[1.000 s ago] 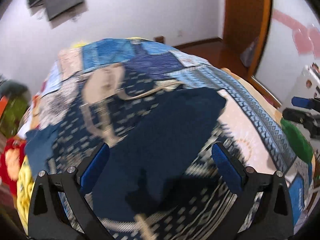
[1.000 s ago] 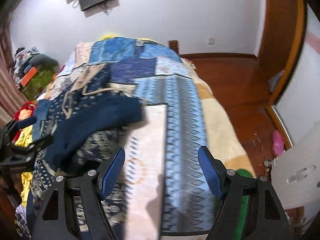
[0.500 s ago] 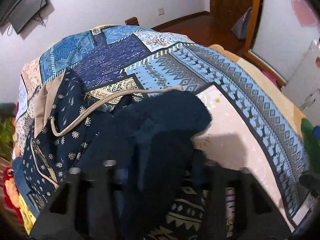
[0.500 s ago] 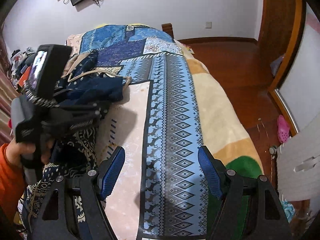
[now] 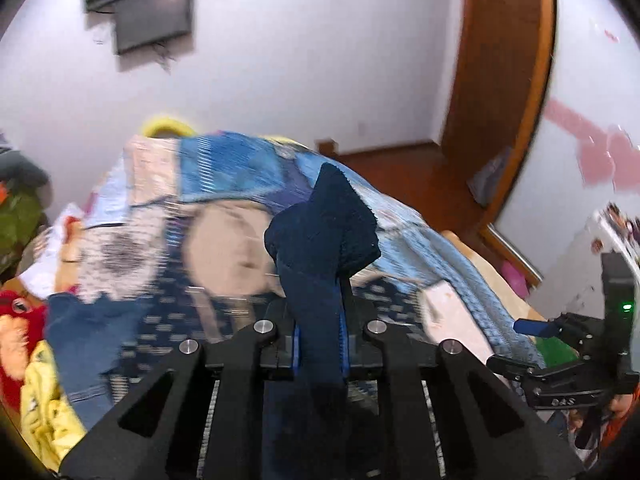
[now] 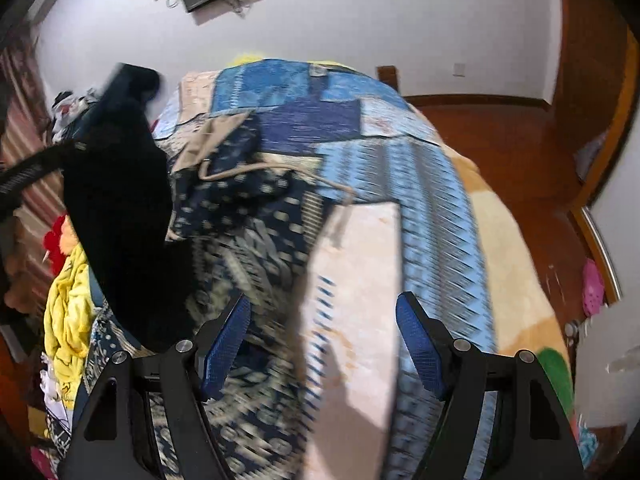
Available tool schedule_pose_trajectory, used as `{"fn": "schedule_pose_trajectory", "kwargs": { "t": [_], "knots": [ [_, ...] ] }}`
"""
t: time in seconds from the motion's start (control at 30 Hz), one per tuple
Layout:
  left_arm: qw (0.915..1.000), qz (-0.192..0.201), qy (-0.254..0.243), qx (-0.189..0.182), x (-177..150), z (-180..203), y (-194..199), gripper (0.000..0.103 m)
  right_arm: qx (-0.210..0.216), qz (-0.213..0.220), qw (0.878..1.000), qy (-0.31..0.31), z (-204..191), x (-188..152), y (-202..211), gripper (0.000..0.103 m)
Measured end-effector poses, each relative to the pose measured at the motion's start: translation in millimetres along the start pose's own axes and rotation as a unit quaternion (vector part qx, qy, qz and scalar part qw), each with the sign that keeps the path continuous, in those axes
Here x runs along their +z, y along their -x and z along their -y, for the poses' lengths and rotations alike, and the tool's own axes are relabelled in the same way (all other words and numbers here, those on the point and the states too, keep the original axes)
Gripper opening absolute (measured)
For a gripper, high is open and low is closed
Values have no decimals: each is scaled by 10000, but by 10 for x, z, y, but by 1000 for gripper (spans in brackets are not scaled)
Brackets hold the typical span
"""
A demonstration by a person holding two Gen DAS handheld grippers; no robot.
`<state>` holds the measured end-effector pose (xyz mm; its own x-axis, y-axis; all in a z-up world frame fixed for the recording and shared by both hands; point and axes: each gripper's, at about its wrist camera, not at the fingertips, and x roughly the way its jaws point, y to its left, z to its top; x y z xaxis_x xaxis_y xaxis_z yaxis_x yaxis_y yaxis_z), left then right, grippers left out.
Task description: Fold large clothes
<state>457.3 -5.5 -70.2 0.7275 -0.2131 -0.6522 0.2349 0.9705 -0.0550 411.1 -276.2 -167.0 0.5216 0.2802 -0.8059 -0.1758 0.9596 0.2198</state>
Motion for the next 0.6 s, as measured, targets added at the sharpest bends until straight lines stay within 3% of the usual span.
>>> {"fn": "schedule_pose_trajectory", "kwargs": {
  "t": [0.13, 0.23, 0.33, 0.4, 0.47, 0.6],
  "knots": [
    [9988, 137, 289, 379, -178, -604, 287, 14, 15, -229, 9995, 202, -304, 73, -299, 73],
    [9969, -56, 616, 496, -473, -1060, 312, 14, -127, -561, 9979, 300, -398, 48, -590, 73],
    [9921, -471, 995, 599, -916, -1484, 195, 14, -425, -942, 9939, 397, -388, -58, -894, 73],
    [9869, -809, 1315, 478, -1232, -1711, 75, 14, -317, -1110, 9930, 254, -310, -145, -1011, 75],
    [9788, -1210, 1602, 395, -1586, -1887, -88, 14, -232, -999, 9945, 217, -278, -188, -998, 77],
    [9665, -1750, 1861, 258, -2162, -1990, -295, 21, -601, -1050, 9918, 424, -349, -232, -992, 85]
  ]
}}
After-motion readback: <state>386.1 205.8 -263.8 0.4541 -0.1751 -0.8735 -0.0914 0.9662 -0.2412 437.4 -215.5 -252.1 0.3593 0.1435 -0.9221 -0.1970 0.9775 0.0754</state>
